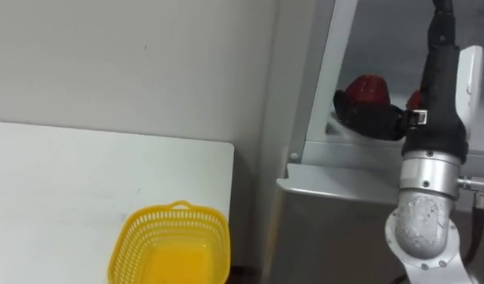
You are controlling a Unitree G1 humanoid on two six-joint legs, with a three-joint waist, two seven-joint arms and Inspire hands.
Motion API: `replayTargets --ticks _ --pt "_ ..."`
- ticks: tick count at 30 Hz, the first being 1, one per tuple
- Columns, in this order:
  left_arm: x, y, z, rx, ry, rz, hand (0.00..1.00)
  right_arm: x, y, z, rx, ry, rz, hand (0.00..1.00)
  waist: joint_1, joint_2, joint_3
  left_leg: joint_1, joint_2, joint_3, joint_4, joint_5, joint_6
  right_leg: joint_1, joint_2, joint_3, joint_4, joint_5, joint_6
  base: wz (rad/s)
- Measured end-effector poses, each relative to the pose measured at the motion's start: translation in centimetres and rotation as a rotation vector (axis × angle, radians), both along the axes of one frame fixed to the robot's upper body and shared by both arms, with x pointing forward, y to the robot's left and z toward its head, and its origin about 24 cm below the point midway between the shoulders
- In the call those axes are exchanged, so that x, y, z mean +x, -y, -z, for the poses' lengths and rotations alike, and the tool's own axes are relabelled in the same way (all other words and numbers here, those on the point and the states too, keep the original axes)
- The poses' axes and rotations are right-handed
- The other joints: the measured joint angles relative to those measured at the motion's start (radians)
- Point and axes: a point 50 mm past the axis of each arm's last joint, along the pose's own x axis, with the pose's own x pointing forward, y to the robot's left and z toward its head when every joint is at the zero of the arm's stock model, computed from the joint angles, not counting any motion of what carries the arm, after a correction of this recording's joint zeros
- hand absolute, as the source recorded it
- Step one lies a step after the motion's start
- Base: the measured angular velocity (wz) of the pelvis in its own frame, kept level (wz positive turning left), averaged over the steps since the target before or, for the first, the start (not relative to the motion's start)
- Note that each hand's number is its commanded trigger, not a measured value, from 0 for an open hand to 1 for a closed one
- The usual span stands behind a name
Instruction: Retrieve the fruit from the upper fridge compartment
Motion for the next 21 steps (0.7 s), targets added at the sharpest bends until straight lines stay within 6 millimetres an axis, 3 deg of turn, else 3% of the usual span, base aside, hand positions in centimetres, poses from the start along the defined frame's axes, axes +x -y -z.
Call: replayTargets --ticks 12,21 --pt "-0.2 -0.3 -0.1 0.014 -0.015 -0.001 0.00 1.5 0.1 1.6 -0.072 -0.174 -0.036 0.00 -0.001 0.004 0.0021 0.001 0.001 -0.006 0.001 0.000 0.000 0.014 -0.002 -0.016 0.001 0.002 -0.002 0.02" --pt "-0.7 -0.8 -0.2 0.013 -0.048 -0.005 0.00 2.3 0.3 1.6 -0.078 -0.216 -0.042 0.00 -0.001 0.006 -0.0016 0.003 0.001 -0.012 0.000 0.002 -0.002 0.020 -0.003 -0.030 0.002 0.002 -0.003 0.03"
